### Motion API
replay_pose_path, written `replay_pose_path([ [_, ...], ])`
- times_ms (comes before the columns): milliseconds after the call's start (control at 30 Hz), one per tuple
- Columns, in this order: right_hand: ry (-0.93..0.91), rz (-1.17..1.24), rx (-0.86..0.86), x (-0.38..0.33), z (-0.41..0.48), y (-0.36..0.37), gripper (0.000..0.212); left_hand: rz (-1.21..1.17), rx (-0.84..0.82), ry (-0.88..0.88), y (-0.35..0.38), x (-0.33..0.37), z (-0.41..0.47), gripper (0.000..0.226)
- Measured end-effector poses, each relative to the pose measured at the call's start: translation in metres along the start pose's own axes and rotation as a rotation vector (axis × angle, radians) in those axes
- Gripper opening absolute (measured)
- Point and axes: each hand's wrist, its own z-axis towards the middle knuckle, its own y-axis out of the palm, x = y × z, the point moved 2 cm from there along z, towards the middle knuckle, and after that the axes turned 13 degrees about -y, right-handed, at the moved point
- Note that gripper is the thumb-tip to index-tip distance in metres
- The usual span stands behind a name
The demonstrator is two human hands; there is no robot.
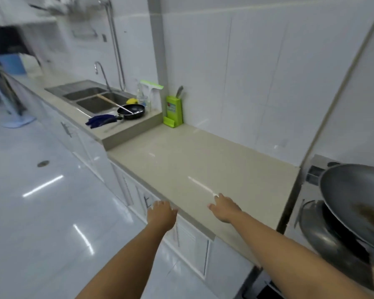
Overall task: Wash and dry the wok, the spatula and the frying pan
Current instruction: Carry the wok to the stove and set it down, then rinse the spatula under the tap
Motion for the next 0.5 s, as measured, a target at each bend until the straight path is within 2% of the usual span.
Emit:
replay_pose_path([
  [300, -0.231, -0.097, -0.104, -0.164, 0.127, 0.033, 0.061, -0.046, 0.029, -0.205, -0.034, -0.156, 0.063, 0.055],
  [500, -0.337, -0.114, -0.135, -0.24, 0.195, 0.035, 0.062, -0.105, 0.034, -0.321, -0.055, -0.223, 0.113, 0.055],
])
